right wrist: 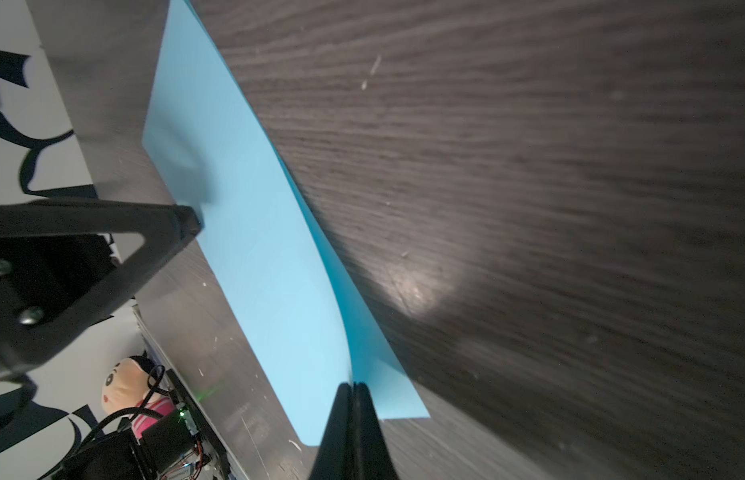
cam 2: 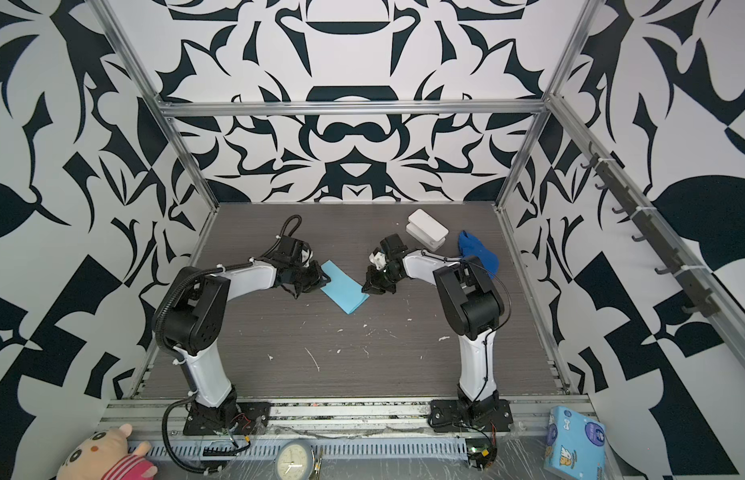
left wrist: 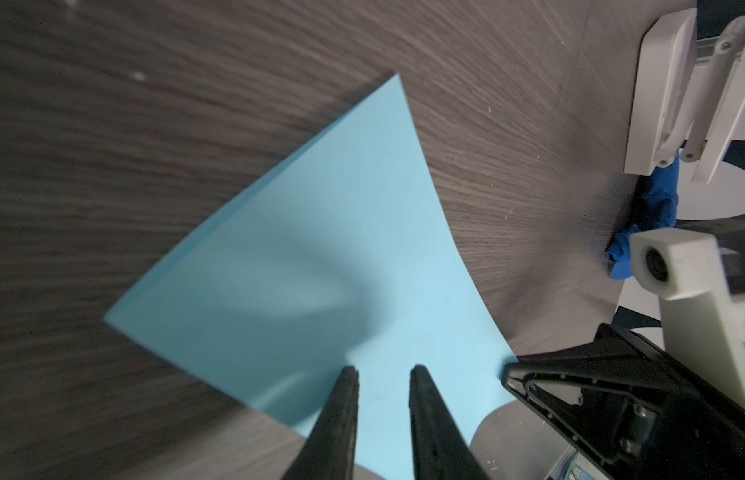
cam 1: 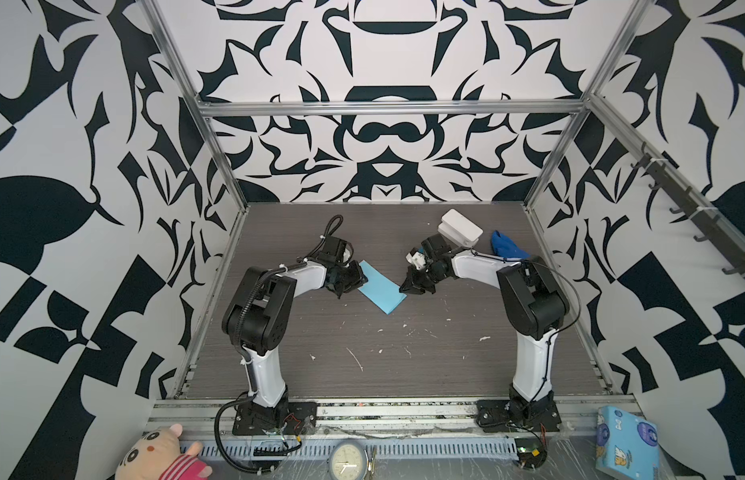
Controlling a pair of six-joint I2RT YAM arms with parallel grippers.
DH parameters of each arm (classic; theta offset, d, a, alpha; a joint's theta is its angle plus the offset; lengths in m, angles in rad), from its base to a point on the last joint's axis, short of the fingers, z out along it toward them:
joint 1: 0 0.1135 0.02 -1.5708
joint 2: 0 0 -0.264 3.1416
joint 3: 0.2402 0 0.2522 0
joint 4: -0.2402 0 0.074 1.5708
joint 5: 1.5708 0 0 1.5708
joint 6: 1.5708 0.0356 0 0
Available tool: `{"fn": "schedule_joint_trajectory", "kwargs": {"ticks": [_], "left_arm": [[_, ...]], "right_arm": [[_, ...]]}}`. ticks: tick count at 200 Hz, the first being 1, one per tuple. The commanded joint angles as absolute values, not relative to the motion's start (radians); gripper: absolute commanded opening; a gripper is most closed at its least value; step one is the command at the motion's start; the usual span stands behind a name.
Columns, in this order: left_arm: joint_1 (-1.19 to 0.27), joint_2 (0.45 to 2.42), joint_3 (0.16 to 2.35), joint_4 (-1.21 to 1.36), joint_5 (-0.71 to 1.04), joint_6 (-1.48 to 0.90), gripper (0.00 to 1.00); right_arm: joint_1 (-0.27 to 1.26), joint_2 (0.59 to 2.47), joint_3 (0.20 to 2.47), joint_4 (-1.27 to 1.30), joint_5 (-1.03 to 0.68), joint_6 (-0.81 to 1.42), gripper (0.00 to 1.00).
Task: Fold a paper plane with a square sheet of paper (pick it up from the middle)
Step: 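Pinch the paper's edge with the right gripper while the left gripper holds the opposite end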
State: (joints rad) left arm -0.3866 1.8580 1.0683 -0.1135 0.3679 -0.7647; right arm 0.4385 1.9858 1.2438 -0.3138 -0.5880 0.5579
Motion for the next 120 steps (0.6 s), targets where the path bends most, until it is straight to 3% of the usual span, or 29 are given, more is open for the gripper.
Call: {"fn": "schedule_joint_trajectory", "kwargs": {"ticks": [1, 57, 120], "left_arm": [[-0.387, 1.819, 1.101, -0.116, 0.404, -0.754, 0.27], [-0.454, 1.806, 1.057, 0.040, 0.513, -0.819, 0.29], [-0.486, 1.948, 1.144, 0.003, 0.514, -0.820, 0.20]], "right_arm": [[0.443, 1.885, 1.170, -0.241, -0.454, 0.651, 0.00], [0.513, 1.640, 0.900, -0.091, -0.162, 0.946, 0.00], [0.572, 1.624, 0.879, -0.101, -0.086, 1.039, 0.00]]}}
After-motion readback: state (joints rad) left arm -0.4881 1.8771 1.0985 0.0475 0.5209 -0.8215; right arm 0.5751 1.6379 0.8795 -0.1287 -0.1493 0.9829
